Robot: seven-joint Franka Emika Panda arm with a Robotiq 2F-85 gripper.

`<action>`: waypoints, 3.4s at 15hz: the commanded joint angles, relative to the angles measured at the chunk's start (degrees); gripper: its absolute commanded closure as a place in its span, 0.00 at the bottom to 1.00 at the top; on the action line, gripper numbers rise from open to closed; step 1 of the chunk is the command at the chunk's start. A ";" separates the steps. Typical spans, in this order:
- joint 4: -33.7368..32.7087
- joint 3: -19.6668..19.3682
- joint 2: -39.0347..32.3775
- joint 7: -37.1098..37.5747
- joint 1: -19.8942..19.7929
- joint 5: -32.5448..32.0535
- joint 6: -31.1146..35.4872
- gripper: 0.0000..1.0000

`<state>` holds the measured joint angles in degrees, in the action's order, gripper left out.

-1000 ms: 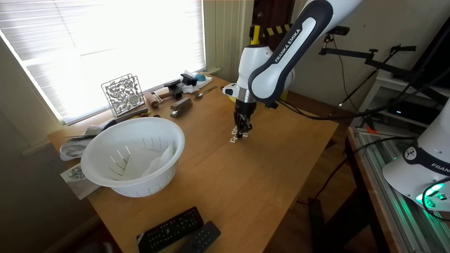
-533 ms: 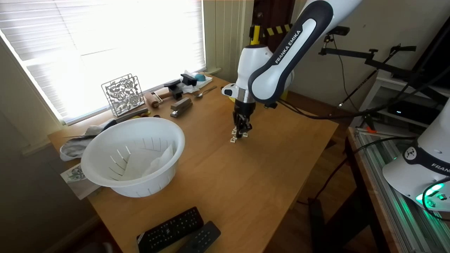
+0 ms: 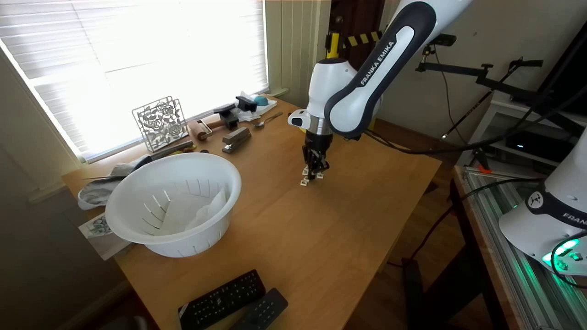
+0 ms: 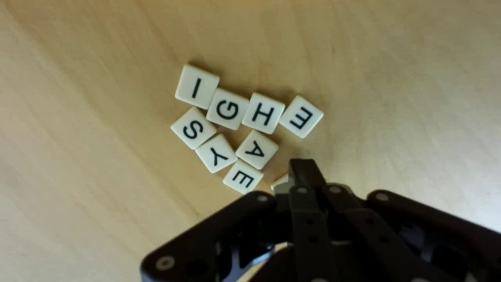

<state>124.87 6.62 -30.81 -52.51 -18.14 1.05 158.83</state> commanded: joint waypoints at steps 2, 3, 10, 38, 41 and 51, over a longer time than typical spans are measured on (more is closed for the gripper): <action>-1.71 -1.41 -3.35 -0.18 1.47 -2.72 0.12 1.00; -1.74 -1.52 -3.37 -0.19 1.61 -2.92 0.20 1.00; -1.94 -2.24 -3.65 0.01 2.59 -4.24 0.42 1.00; 1.12 -0.27 3.63 0.32 0.94 -1.76 -0.10 1.00; 1.78 -0.73 5.16 0.68 1.08 -1.81 0.16 1.00; 1.73 -0.44 3.80 -5.28 -1.87 -1.90 -0.06 1.00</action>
<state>126.18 5.63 -26.83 -54.82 -18.70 -1.35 158.93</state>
